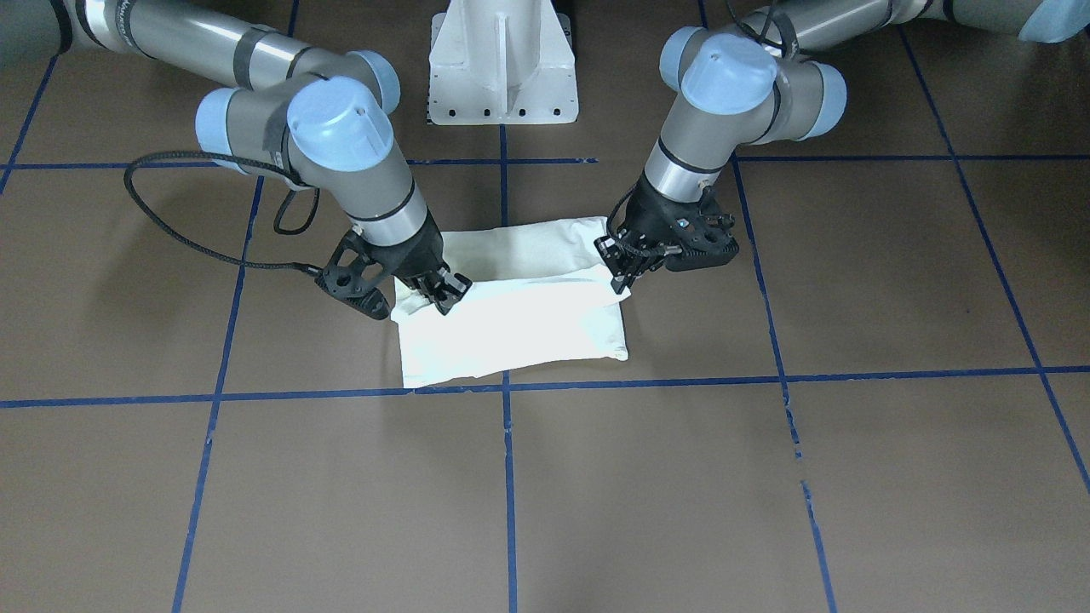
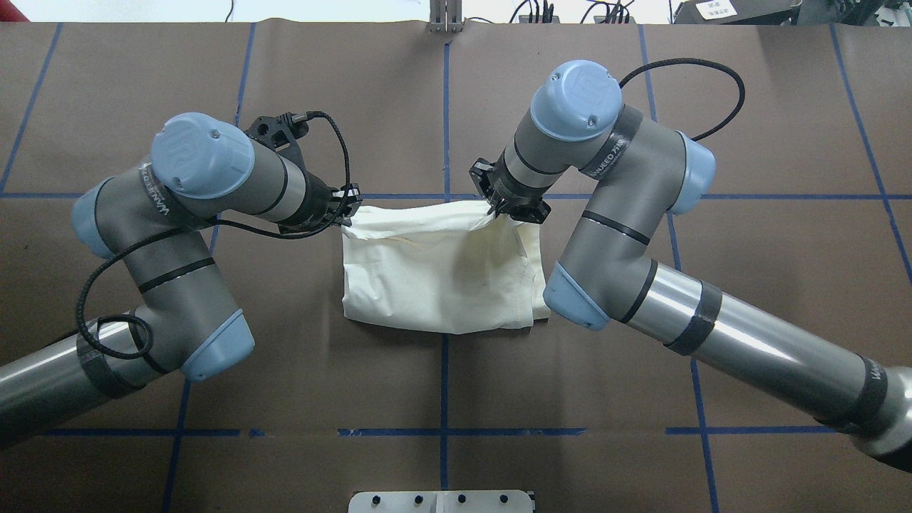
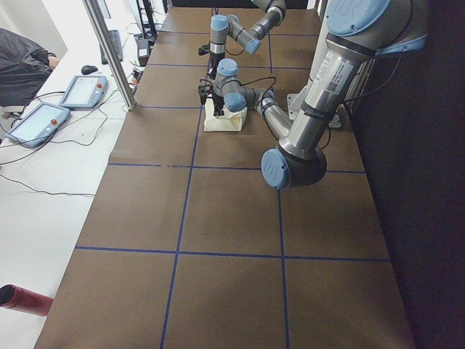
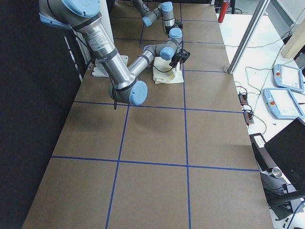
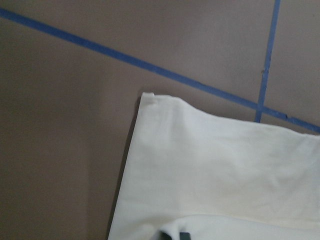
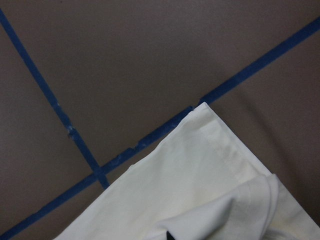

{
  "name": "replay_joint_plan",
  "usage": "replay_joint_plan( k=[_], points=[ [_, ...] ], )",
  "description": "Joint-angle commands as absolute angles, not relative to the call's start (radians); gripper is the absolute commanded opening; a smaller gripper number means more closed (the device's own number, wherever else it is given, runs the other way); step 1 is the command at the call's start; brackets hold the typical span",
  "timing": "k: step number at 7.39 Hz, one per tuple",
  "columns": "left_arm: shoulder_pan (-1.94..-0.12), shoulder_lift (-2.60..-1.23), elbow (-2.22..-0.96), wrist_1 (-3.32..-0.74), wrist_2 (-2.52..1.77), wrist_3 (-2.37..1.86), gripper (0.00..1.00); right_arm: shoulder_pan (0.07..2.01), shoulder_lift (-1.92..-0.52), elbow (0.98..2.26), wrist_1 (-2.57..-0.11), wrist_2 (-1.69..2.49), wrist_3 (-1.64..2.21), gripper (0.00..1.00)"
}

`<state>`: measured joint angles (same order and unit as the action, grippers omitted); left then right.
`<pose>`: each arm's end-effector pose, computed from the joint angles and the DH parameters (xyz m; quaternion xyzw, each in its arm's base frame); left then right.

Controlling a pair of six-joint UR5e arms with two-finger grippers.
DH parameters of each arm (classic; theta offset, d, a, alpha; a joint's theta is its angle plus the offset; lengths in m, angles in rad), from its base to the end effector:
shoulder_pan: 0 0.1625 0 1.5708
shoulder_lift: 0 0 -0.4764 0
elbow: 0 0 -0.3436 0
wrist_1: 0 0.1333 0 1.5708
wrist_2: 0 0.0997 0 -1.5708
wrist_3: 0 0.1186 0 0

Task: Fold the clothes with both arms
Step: 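Lift the near end with both grippers and fold it away from the robot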

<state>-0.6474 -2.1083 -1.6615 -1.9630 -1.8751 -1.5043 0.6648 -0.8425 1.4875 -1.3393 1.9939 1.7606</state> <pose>0.4759 -0.4824 0.3440 0.0447 0.4985 -0.1761 0.8476 -0.5291 -0.5222 0.3040 -0.0872 -0.4480 0.2858 0.8426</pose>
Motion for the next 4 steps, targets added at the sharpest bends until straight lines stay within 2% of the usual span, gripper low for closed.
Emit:
replay_joint_plan(
  k=[1, 4],
  points=[
    [-0.655, -2.158, -1.586, -2.008, -1.870, -1.506, 1.00, 0.692, -0.811, 1.416, -1.307, 1.999, 1.715, 1.00],
    [-0.703, -2.143, -1.595, -2.046, -1.878, -1.453, 1.00, 0.793, -0.813, 1.408, -1.307, 2.155, 1.593, 1.00]
  ],
)
